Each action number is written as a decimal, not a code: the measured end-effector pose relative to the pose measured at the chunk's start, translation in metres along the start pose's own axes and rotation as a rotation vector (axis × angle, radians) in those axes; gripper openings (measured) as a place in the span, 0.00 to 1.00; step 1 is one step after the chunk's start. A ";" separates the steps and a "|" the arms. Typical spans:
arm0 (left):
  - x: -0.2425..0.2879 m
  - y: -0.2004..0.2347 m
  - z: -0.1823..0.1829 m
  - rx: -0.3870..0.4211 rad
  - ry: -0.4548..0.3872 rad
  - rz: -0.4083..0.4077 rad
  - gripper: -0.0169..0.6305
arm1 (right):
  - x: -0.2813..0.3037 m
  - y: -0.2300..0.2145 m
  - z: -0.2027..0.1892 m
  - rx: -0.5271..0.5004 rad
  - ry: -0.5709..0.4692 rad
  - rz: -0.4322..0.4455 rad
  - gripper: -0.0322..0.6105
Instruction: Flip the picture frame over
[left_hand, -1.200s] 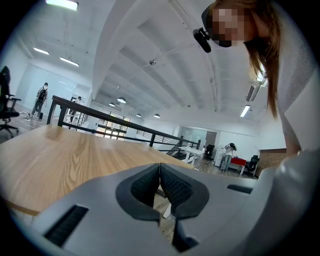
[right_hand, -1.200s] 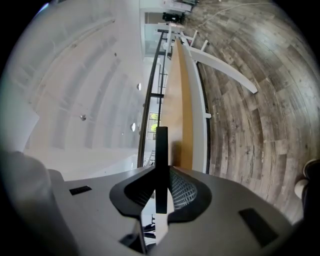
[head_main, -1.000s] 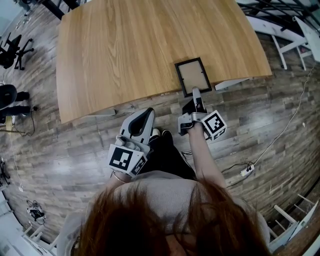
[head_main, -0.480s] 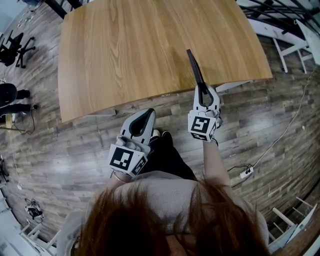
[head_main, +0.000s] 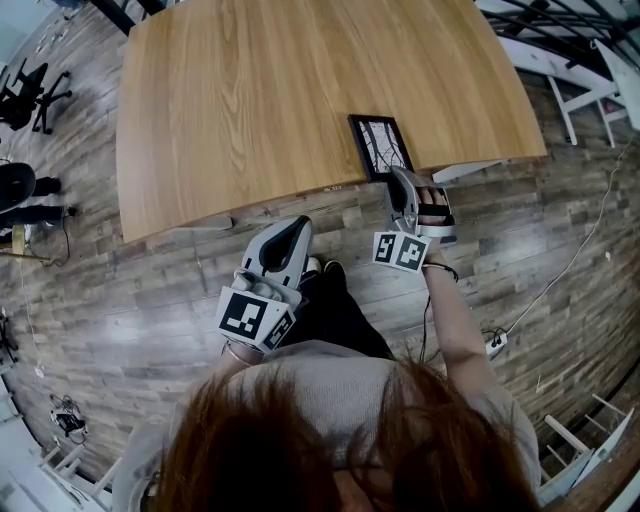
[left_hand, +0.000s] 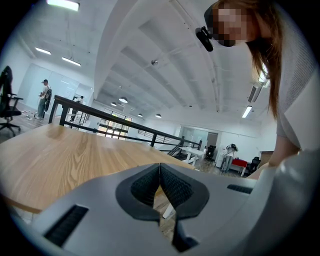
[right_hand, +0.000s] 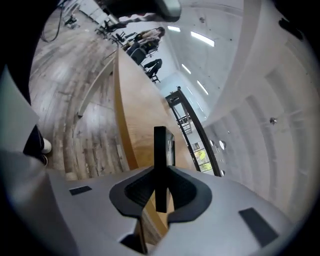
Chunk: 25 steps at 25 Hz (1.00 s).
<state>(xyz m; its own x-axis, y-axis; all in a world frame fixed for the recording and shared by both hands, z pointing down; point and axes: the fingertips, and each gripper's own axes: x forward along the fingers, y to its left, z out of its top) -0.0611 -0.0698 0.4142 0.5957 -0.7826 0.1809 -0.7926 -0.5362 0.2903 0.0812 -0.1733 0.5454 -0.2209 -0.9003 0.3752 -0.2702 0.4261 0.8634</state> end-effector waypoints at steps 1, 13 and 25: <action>0.000 0.000 0.000 -0.015 -0.001 -0.002 0.04 | 0.003 0.004 -0.002 -0.039 0.006 0.020 0.19; -0.001 -0.004 0.001 -0.070 -0.012 0.000 0.04 | 0.011 0.034 -0.018 -0.257 0.129 0.170 0.19; 0.005 -0.005 0.005 -0.045 -0.010 -0.002 0.04 | 0.013 0.045 -0.018 -0.252 0.160 0.210 0.19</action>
<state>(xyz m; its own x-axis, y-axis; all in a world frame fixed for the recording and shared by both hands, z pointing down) -0.0546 -0.0728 0.4095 0.5955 -0.7849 0.1710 -0.7848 -0.5230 0.3324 0.0832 -0.1678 0.5951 -0.0917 -0.8067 0.5839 0.0095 0.5856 0.8105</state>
